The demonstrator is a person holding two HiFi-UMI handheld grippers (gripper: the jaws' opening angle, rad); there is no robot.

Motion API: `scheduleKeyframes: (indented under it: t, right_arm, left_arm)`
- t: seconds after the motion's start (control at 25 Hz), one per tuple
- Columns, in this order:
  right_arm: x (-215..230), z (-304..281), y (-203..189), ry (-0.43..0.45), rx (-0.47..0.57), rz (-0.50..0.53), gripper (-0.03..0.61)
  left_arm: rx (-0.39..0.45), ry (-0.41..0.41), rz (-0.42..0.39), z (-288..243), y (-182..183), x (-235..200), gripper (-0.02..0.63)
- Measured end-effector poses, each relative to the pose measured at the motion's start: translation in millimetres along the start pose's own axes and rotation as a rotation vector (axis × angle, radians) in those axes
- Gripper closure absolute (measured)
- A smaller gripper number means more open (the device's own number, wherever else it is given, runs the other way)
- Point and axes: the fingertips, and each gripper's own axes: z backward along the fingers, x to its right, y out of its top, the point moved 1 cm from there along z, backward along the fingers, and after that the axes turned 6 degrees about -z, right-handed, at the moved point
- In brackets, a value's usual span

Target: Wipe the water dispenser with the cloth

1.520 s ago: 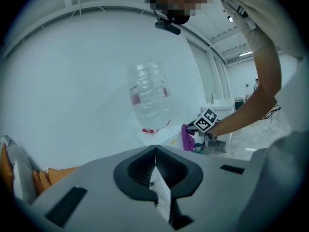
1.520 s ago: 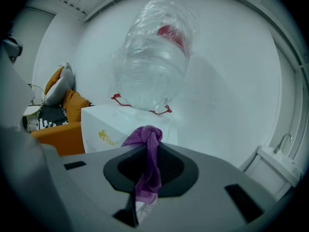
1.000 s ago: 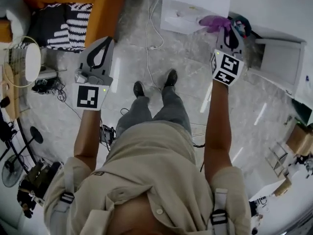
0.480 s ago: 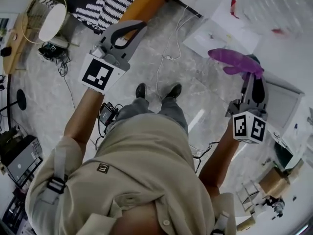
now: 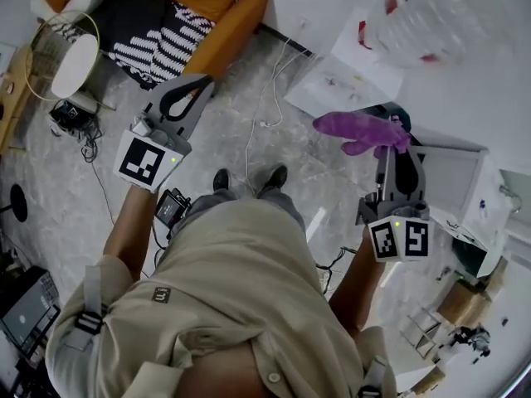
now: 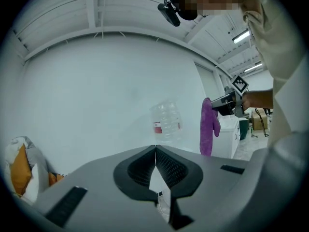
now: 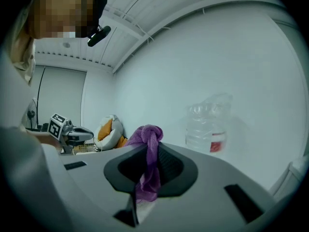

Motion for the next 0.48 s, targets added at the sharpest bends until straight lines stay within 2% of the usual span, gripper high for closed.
scheduleKeyframes:
  t: [0.48]
  right_arm:
    - [-12.8,45.4,19.6,-0.05,0.022,0.03,0.523]
  left_arm:
    - [0.018,-0.028,-0.01,40.5,4.6,13.7,0.597]
